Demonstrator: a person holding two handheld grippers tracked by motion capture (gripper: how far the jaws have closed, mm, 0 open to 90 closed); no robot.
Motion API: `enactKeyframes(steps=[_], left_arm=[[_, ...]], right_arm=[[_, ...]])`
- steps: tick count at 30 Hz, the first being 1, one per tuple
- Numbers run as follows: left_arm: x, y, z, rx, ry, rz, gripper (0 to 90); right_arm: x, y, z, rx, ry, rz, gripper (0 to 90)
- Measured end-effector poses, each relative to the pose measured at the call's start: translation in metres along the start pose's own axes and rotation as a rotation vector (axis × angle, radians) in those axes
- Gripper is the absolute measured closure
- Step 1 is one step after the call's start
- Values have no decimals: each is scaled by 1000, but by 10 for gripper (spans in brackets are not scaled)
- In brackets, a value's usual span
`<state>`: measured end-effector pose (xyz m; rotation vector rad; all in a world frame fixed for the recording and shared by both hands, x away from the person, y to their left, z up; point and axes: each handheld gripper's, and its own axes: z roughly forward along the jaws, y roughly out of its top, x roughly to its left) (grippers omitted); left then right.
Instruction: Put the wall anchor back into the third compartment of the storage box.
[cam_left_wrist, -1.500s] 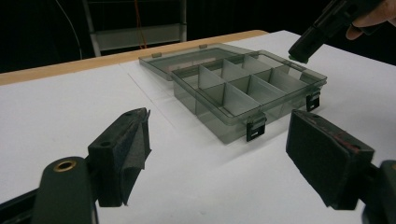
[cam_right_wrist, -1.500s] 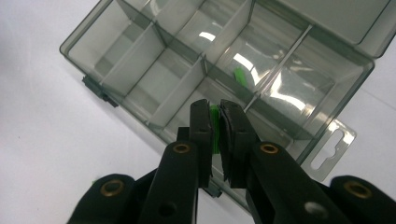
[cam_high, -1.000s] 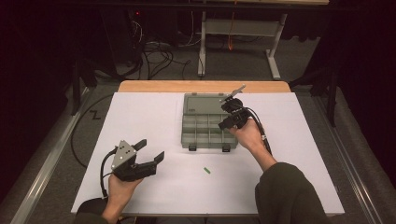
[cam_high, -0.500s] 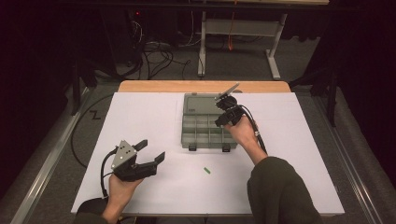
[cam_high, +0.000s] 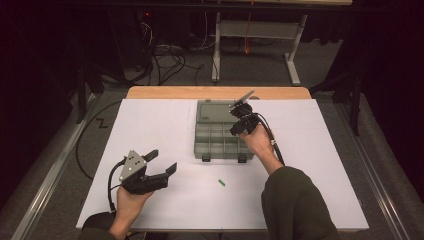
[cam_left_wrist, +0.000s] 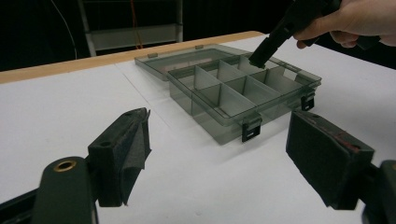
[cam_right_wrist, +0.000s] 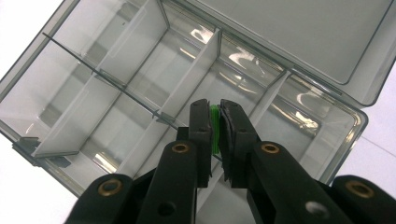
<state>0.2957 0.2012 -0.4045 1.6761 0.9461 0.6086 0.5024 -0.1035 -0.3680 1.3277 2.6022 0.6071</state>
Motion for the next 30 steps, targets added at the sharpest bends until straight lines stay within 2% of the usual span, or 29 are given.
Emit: enactKeyframes(steps=[15,21,24,30], left_arm=[[0,0,0,2,-1,0,220],[0,0,1,3,2,2,220],[0,0,1,2,3,1,220],[-1,0,1,6,3,3,220]], right_arm=[[0,-4,1,10,14,-3,785],[4,-8,-5,1,33,7,732],[7,-12,-11,-2,33,-4,709],[8,-23,-21,-32,54,13,688]])
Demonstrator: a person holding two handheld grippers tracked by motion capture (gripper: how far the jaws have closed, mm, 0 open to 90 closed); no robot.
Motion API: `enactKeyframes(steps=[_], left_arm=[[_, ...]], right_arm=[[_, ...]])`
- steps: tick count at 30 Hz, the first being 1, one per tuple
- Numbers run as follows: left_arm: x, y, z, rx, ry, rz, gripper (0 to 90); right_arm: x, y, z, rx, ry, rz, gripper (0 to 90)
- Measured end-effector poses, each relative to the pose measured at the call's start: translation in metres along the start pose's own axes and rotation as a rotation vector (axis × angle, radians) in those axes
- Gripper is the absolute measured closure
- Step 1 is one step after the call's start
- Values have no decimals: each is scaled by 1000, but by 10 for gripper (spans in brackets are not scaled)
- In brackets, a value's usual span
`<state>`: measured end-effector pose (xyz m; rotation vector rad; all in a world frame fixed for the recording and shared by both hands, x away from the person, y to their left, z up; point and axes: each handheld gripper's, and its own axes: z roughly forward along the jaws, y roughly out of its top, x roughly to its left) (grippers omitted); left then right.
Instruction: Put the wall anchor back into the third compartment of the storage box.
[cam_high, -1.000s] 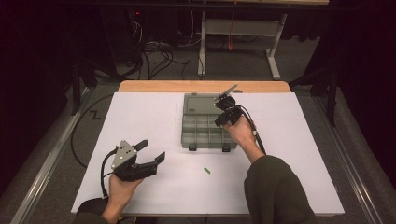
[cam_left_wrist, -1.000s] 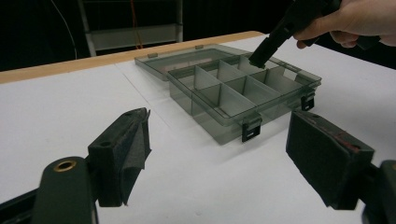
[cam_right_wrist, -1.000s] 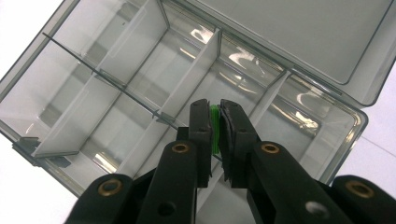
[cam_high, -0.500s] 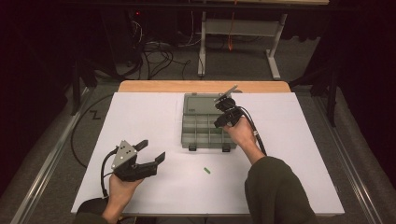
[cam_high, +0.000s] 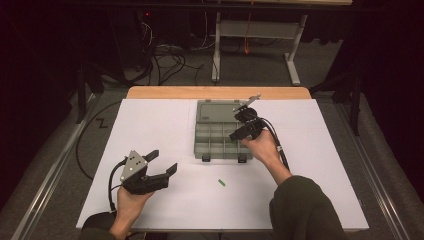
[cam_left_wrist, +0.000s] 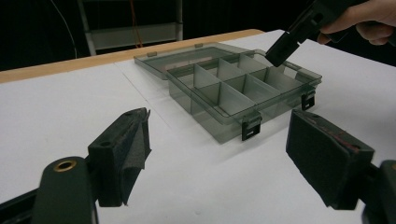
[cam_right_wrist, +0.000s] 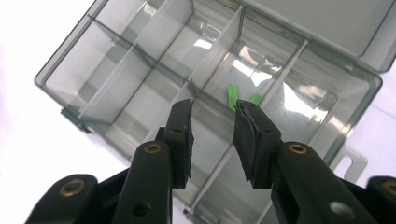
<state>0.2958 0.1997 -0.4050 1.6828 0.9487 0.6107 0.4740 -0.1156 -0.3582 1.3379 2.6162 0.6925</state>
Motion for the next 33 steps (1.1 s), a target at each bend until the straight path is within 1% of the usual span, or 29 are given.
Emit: enactKeyframes(steps=[2,3,9,15,17,20,25,26,28,29,33], left_arm=[[0,0,0,-1,2,0,220],[1,0,0,-1,2,-1,220],[1,0,0,0,4,-2,220],[1,0,0,-1,6,-2,220],[1,0,0,-1,7,-2,220],[0,0,0,-1,7,-3,220],[1,0,0,-4,8,-4,219],[1,0,-1,-3,8,-4,220],[1,0,-1,-2,8,-3,220],[1,0,0,-3,9,-3,220],[1,0,0,-2,9,-3,219]], right_arm=[[0,-3,-3,3,3,7,684],[0,-4,-4,3,4,1,680],[5,-11,-11,-28,19,-2,658],[9,-18,-15,-21,29,-6,648],[10,-19,-16,-21,30,-2,634],[11,-21,-19,-32,31,-7,611],[13,-25,-21,-27,27,-10,582],[13,-25,-21,-32,29,-19,576],[15,-27,-22,-26,30,-18,563],[16,-28,-22,-32,31,-25,558],[18,-31,-22,-33,34,-29,546]])
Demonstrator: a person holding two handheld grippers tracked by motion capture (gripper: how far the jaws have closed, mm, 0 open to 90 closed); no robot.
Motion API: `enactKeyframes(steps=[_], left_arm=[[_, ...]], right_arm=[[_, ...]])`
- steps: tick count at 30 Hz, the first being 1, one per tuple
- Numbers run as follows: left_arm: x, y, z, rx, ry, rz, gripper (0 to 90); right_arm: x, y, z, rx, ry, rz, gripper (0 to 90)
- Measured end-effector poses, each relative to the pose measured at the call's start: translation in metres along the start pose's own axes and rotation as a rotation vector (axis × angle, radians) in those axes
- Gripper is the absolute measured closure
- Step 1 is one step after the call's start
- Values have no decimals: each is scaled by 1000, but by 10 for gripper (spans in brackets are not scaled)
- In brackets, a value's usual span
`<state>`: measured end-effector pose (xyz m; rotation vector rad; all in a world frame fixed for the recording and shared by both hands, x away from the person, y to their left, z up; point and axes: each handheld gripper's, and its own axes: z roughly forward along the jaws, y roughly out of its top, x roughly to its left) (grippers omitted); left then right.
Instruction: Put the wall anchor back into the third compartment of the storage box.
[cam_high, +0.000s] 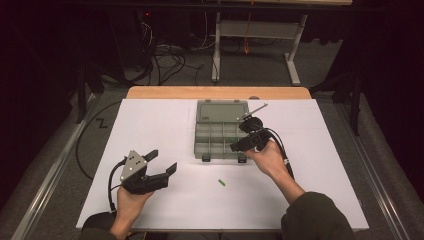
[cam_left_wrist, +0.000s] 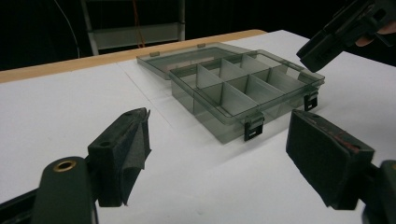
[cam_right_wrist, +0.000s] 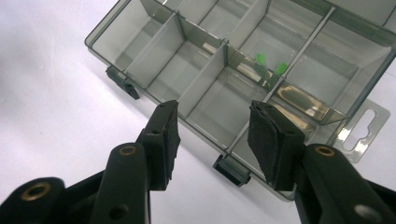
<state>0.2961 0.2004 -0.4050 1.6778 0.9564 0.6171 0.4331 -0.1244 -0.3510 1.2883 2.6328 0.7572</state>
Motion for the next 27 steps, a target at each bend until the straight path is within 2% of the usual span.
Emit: enactKeyframes(steps=[27], left_arm=[[0,0,0,-3,2,0,219]], right_arm=[[11,-20,1,1,25,-31,525]])
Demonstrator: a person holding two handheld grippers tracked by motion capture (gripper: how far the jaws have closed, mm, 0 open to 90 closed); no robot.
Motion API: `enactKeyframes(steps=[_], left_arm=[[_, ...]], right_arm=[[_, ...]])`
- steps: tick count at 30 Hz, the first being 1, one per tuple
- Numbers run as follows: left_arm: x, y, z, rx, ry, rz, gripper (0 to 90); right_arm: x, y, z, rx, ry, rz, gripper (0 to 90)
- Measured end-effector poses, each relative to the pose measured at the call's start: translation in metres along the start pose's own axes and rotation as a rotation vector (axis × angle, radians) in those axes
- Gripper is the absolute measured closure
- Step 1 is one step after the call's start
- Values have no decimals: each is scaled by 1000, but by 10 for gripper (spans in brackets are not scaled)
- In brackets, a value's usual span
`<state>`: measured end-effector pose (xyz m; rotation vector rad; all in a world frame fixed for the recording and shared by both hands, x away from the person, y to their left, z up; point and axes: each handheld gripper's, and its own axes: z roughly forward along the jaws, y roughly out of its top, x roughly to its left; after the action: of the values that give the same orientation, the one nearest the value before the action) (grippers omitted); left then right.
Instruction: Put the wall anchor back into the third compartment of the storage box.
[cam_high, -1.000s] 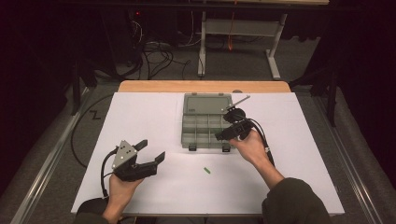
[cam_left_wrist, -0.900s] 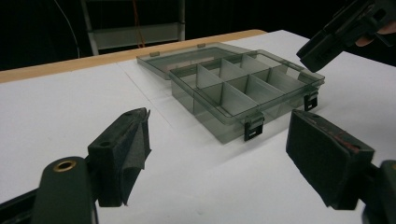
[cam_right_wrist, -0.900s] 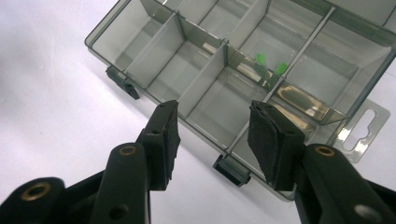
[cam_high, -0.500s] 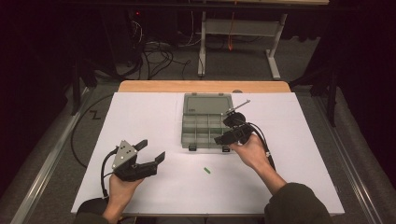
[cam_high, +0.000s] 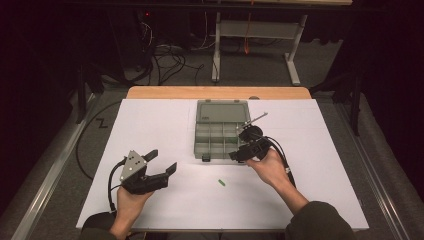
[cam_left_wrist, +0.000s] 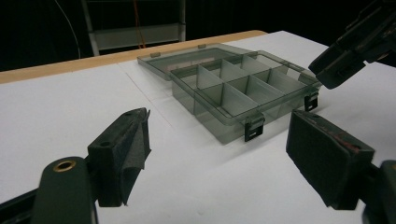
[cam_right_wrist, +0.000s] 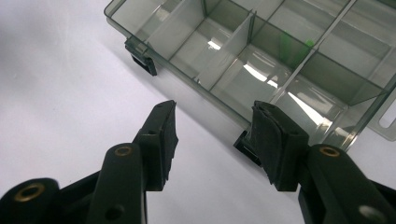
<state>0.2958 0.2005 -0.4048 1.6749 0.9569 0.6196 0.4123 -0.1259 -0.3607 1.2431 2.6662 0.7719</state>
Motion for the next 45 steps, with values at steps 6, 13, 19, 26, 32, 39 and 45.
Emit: enactKeyframes(steps=[6,13,19,26,32,39,45], left_arm=[[0,0,0,0,2,1,219],[0,0,0,0,1,1,219],[0,0,0,0,1,1,219],[0,0,-1,-2,3,1,218],[0,0,-1,-3,4,2,219],[0,0,0,0,5,3,219],[0,0,0,0,5,3,219]], right_arm=[[1,-4,3,3,7,-2,529],[4,-9,4,1,15,-9,541],[8,-13,6,5,22,-22,553],[12,-16,9,18,26,-21,563],[16,-20,12,30,36,-31,575],[21,-22,16,45,43,-50,592],[23,-24,21,66,53,-54,603]])
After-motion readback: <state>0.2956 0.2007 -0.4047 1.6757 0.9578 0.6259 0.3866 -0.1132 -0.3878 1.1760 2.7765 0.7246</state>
